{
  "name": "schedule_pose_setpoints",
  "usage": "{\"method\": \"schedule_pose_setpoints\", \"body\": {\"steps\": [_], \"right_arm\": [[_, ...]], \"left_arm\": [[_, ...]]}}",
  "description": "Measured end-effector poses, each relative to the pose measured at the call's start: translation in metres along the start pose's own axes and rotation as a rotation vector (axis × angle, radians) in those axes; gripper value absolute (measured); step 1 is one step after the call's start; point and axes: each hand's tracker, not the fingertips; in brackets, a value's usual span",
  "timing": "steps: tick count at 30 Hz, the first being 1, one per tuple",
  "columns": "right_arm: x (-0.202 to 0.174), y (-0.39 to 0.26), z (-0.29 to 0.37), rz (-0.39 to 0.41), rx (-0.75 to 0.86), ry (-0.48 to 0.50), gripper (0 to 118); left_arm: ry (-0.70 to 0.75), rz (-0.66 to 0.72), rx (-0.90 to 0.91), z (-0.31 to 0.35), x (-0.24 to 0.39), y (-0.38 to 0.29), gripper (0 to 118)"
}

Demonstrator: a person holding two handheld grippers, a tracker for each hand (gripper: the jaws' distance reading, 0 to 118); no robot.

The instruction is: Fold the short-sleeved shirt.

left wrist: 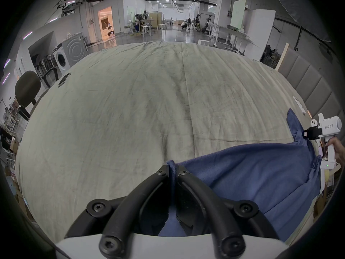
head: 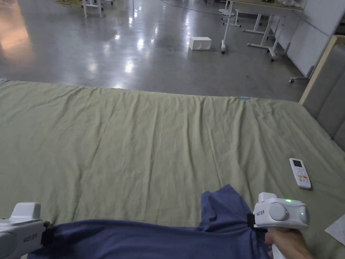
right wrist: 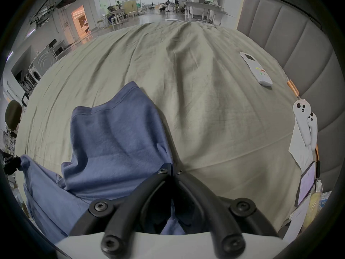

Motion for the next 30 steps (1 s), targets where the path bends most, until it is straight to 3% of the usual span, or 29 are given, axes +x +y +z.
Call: {"method": "schedule_pose_setpoints", "body": {"steps": [13,24,30], "right_arm": [[0.013,-0.039,0.102,-0.042,0.197,0.090,1],[0.016,-0.097,0.208,0.046,0.313,0.096,1],[0.022,-0.138,0.232,0.075,0.261,0.094,1]], "left_arm": [[-0.039,0.015,0.074,0.040,-0.014,-0.007,6],[-0.082,0.032,0.158,0.112,-0.043,-0.046,6],[-0.105,0.026,0.147,0.137,-0.056,-0.083,6]]}}
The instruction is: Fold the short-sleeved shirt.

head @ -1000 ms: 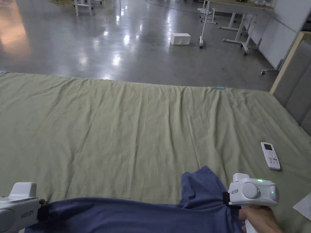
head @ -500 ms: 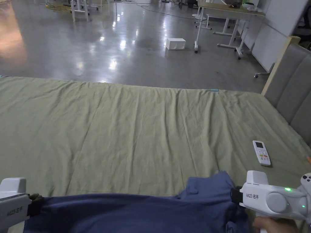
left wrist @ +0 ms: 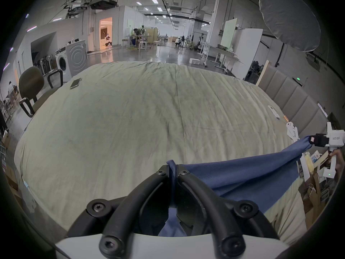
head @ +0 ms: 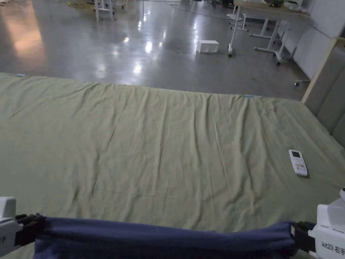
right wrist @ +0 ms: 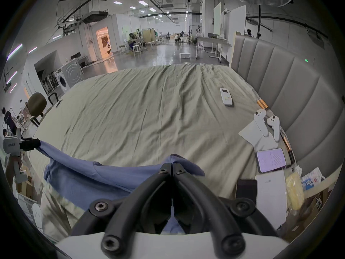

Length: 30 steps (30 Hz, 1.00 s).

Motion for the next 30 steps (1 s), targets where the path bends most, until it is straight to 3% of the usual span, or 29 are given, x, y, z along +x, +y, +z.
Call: {"method": "schedule_pose_setpoints", "body": {"steps": [13,27,29,30], "right_arm": [[0.007,-0.102,-0.027,0.022,-0.301,-0.017,1],[-0.006,-0.113,-0.069,0.050,-0.359,-0.080,4],[-0.008,-0.102,-0.056,0.064,-0.348,-0.120,25],[-0.008,-0.096,-0.051,0.069,-0.336,-0.152,45]], "left_arm": [[-0.007,-0.057,-0.248,0.002,-0.004,-0.089,6],[0.061,-0.104,-0.330,-0.029,0.001,-0.102,9],[0.065,-0.082,-0.281,-0.024,0.003,-0.094,26],[0.073,-0.080,-0.255,-0.022,0.005,-0.089,41]]}}
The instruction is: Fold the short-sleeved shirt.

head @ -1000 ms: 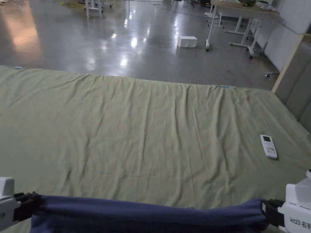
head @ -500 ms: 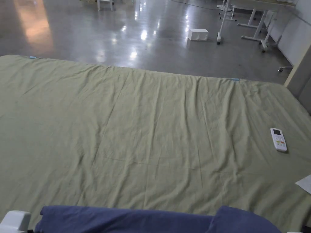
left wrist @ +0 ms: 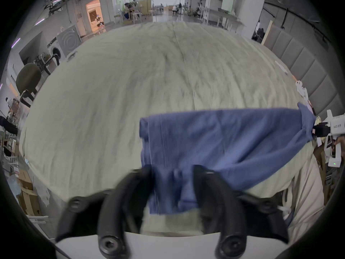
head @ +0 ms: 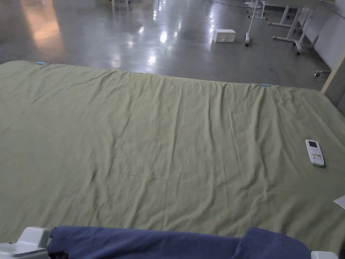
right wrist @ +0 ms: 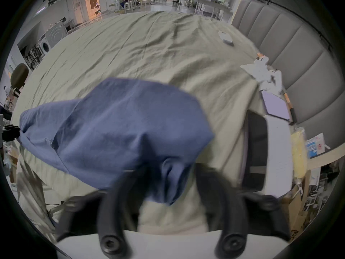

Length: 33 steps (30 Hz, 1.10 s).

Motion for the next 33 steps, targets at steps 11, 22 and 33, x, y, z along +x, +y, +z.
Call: {"method": "schedule_pose_setpoints", "body": {"steps": [11,22,33], "right_arm": [[-0.031,0.070,0.082,-0.089,0.586,-0.033,91],[-0.107,0.107,0.116,-0.141,1.022,-0.029,17],[-0.132,0.117,0.123,-0.114,1.124,-0.072,0]], "left_arm": [[0.041,-0.019,0.461,0.037,0.060,0.076,66],[0.155,-0.064,0.842,0.082,0.120,0.110,20],[0.139,0.033,0.899,0.096,0.115,0.127,1]]}}
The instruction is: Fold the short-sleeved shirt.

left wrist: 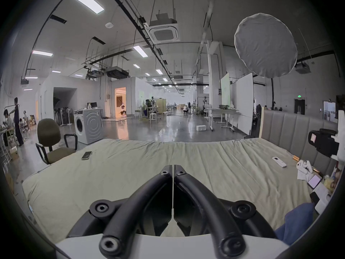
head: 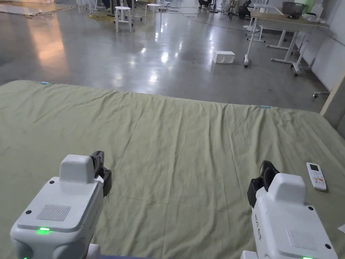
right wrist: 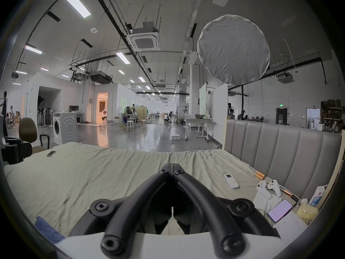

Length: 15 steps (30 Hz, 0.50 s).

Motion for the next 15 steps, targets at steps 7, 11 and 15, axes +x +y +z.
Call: {"method": "schedule_pose_setpoints", "body": {"steps": [7,11,15], "right_arm": [[-0.002,-0.001,0.000,0.018,0.004,0.011,0],[-0.001,-0.004,-0.003,0.024,-0.009,0.023,0],[0.000,-0.011,-0.008,0.040,-0.035,0.032,0]], "left_arm": [[-0.040,0.057,-0.051,-0.003,-0.023,0.004,0],[-0.118,0.083,-0.182,-0.005,-0.057,-0.002,0],[-0.151,0.106,-0.362,-0.010,-0.100,-0.022,0]]}}
